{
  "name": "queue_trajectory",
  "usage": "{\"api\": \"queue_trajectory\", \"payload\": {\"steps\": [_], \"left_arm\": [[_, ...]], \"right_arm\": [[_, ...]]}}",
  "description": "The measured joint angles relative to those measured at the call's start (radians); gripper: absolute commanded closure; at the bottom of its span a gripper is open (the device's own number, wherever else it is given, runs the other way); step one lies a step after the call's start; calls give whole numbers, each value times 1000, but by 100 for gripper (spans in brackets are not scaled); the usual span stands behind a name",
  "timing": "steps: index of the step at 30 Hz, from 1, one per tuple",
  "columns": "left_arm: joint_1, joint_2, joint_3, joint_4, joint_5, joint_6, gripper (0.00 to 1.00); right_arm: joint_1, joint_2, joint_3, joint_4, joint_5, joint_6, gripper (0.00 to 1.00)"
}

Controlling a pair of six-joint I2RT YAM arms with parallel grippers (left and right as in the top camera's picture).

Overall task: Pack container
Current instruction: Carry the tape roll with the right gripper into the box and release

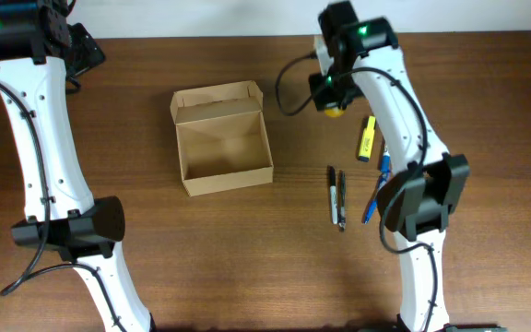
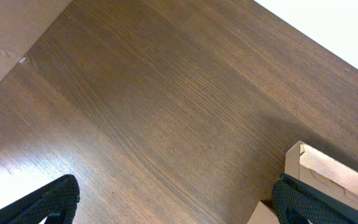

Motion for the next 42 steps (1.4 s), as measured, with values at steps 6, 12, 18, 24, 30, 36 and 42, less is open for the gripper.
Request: {"api": "queue_trajectory", "payload": {"steps": [6, 12, 18, 24, 30, 36, 42], "left_arm": [[0, 0, 0, 0, 0, 0, 0], [0, 0, 0, 0, 0, 0, 0], [0, 0, 0, 0, 0, 0, 0], [0, 0, 0, 0, 0, 0, 0], [0, 0, 0, 0, 0, 0, 0], [0, 0, 0, 0, 0, 0, 0], [0, 0, 0, 0, 0, 0, 0]], "right_arm": [[111, -18, 246, -124, 0, -45, 96], [301, -37, 306, -149, 0, -175, 96], [431, -37, 271, -115, -5, -311, 96], [460, -21, 172, -32, -9, -398, 96], [457, 9, -46, 168, -39, -484, 96], [446, 24, -227, 321, -46, -508, 96], [417, 25, -314, 362, -84, -511, 91]]}}
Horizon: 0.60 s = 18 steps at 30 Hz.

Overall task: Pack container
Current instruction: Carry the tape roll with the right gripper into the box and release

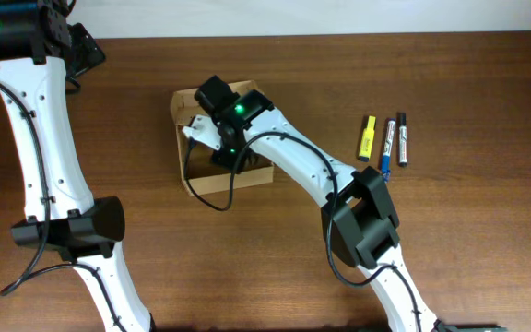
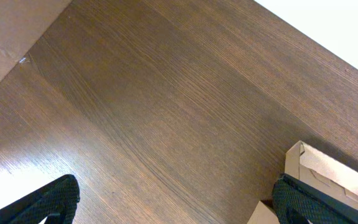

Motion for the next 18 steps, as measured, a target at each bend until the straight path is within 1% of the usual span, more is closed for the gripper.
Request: {"api": "queue_trajectory", "payload": {"steps": [2, 3, 4, 7, 11, 16, 18], "left_arm": [[0, 0, 0, 0, 0, 0, 0], [0, 0, 0, 0, 0, 0, 0], [0, 0, 0, 0, 0, 0, 0], [0, 0, 0, 0, 0, 0, 0], [0, 0, 0, 0, 0, 0, 0], [0, 0, 0, 0, 0, 0, 0], [0, 0, 0, 0, 0, 0, 0]], "right_arm": [[-8, 0, -11, -2, -12, -1, 68], [-11, 0, -13, -3, -14, 2, 62], [-14, 0, -13, -7, -19, 17, 57], [-14, 0, -13, -37, -21, 28, 51], [-14, 0, 36, -135, -13, 66, 46], [-14, -6, 222, -262, 42, 154, 46], [-14, -17, 304, -299, 77, 197, 42]]}}
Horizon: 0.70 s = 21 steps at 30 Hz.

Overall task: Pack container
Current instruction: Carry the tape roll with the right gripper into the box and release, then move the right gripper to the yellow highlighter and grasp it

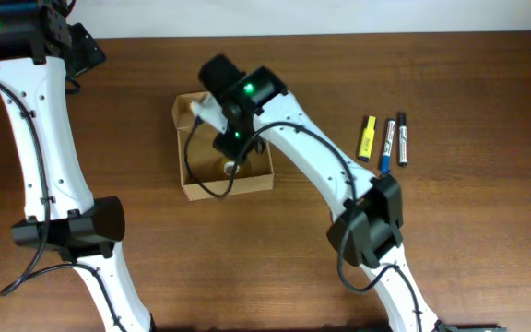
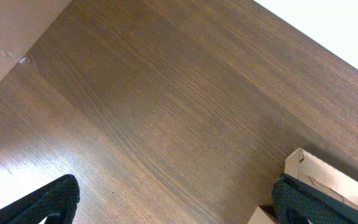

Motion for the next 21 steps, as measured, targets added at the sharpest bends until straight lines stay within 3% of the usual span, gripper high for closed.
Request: {"api": "queue_trajectory", "payload": {"steps": [5, 9, 13, 21], "left_arm": [[0, 0, 0, 0, 0, 0, 0], [0, 0, 0, 0, 0, 0, 0], [0, 0, 0, 0, 0, 0, 0], [0, 0, 0, 0, 0, 0, 0]], "right_arm": [[-6, -73, 199, -68, 127, 123, 38], [-55, -173, 243, -83, 195, 209, 39], [-204, -211, 254, -142, 223, 342, 48], [-527, -108, 150, -180, 190, 593, 48]]}}
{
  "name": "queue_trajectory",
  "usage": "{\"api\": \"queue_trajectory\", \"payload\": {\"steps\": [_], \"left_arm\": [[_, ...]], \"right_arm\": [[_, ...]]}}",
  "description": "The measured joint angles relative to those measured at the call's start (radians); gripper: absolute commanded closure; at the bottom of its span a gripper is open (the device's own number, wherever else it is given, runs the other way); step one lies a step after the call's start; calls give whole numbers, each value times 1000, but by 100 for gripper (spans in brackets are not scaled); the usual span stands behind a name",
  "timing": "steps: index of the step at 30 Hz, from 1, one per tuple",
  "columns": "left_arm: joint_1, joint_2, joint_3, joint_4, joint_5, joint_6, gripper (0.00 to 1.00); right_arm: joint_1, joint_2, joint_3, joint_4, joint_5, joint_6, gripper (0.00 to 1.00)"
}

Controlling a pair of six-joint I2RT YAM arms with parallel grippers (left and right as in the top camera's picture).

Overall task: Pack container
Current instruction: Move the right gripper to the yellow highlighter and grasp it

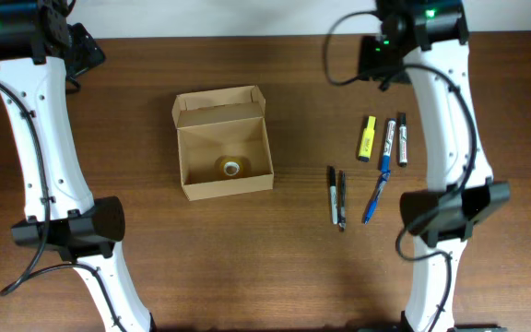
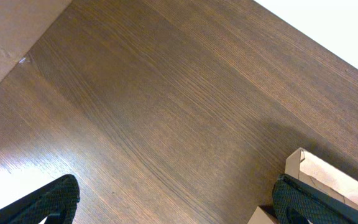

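An open cardboard box point(image 1: 194, 187) stands left of the table's middle, with a small yellowish tape roll point(image 1: 232, 168) lying on its floor. To its right lie a yellow highlighter point(image 1: 366, 137), two markers point(image 1: 388, 144), two dark pens point(image 1: 336, 196) and a blue pen point(image 1: 374, 196). My right gripper point(image 1: 377, 58) hangs at the far right, above the highlighter; its fingers are too dark to read. My left gripper point(image 2: 176, 208) is open over bare wood at the far left, with a corner of the box point(image 2: 328, 177) beside its right finger.
The wooden table point(image 1: 275, 267) ends at a pale back edge point(image 2: 347, 31). A tan cardboard surface point(image 2: 5, 37) shows at the left of the left wrist view. Both arm bases stand near the front edge.
My right arm has left the box and now sits at the far right over the pens. The tape roll lies uncovered in the box. The left arm has not moved.
My right gripper first held a yellowish thing above the table right of the box. Then it was down in the box, and shortly after the tape roll showed below it there. Now the arm is back at the far right and the roll stays in the box.
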Motion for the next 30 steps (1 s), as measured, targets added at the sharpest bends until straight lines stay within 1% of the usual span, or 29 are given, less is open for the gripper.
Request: {"api": "queue_trajectory", "payload": {"steps": [3, 4, 5, 7, 15, 22, 28, 30], "left_arm": [[0, 0, 0, 0, 0, 0, 0], [0, 0, 0, 0, 0, 0, 0], [0, 0, 0, 0, 0, 0, 0], [0, 0, 0, 0, 0, 0, 0], [0, 0, 0, 0, 0, 0, 0], [0, 0, 0, 0, 0, 0, 0], [0, 0, 0, 0, 0, 0, 0], [0, 0, 0, 0, 0, 0, 0]], "right_arm": [[-55, 42, -60, 23, -30, 48, 47], [-68, 54, -88, 35, -40, 62, 44], [-77, 63, -113, 47, -50, 70, 43], [-91, 78, -170, 78, -67, 85, 44], [-98, 93, -457, 266, -139, 113, 44], [-99, 98, -671, 389, -169, 148, 44], [-99, 93, -730, 438, -187, 165, 44], [-99, 87, -740, 446, -187, 167, 50]]}}
